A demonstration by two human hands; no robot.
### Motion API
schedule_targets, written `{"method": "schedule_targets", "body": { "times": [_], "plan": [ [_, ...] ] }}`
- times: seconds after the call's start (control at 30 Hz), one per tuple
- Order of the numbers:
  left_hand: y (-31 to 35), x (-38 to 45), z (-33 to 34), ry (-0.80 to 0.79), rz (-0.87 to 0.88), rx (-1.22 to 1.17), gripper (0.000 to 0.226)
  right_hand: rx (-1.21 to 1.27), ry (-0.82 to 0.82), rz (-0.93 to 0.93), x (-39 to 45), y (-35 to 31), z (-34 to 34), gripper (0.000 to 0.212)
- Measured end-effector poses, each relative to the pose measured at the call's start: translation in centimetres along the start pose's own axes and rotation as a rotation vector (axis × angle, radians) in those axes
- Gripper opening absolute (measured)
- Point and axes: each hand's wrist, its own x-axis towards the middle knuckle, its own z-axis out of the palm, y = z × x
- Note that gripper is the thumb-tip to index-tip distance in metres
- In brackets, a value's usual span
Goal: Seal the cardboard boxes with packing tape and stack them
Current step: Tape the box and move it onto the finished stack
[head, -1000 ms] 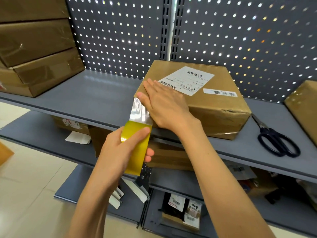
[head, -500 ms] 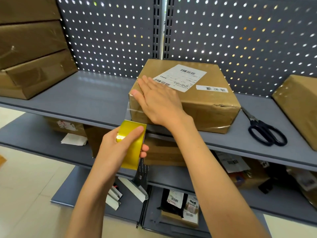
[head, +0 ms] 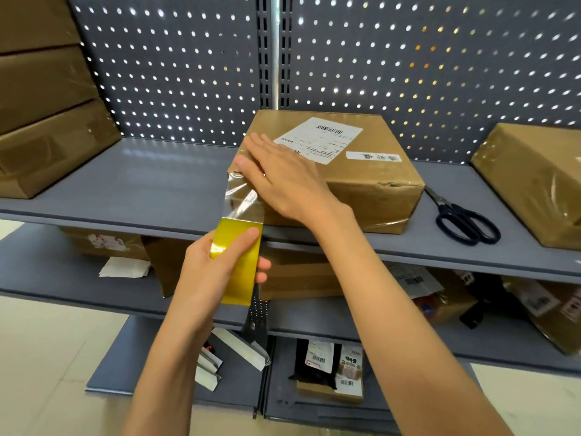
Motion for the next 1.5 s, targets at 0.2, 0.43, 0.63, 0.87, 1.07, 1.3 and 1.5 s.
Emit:
{"method": "schedule_targets", "body": {
  "times": [0.2, 0.43, 0.63, 0.87, 1.07, 1.3, 1.5],
  "plan": [
    [0.2, 0.1, -0.1, -0.017, -0.011, -0.003, 0.016, 0.132, 0.18, 0.005, -0.9, -0.4, 0.1, 0.038],
    [0.2, 0.5, -0.9, -0.072, -0.024, -0.037, 0.017, 0.124, 0.503, 0.12, -4.0, 2.0, -1.0, 0.036],
    [0.0, 1.1, -1.2, -0.099, -0.007, -0.01, 0.015, -0.051, 0.704, 0.32, -7.9, 5.5, -1.7, 0.037],
    [-0.1, 0.7, -1.2, -0.097, -0.005, -0.014, 0.016, -0.106, 0.655, 0.761, -12.5, 10.5, -1.8, 0.037],
    [0.1, 0.2, -0.9, -0.084, 0.005, -0.001, 0.015, -0.199, 0.322, 1.012, -14.0, 13.0, -2.1, 0.03],
    [-0.2, 0.1, -0.5, -0.05, 0.02, 0.032, 0.022, -0.239, 0.281, 1.012, -13.7, 14.0, -2.9, 0.022],
    [-0.2, 0.0, -0.3, -0.036, 0.021, 0.036, 0.02, -0.225, 0.207, 1.013, -13.2, 15.0, -3.5, 0.025]
  ]
}}
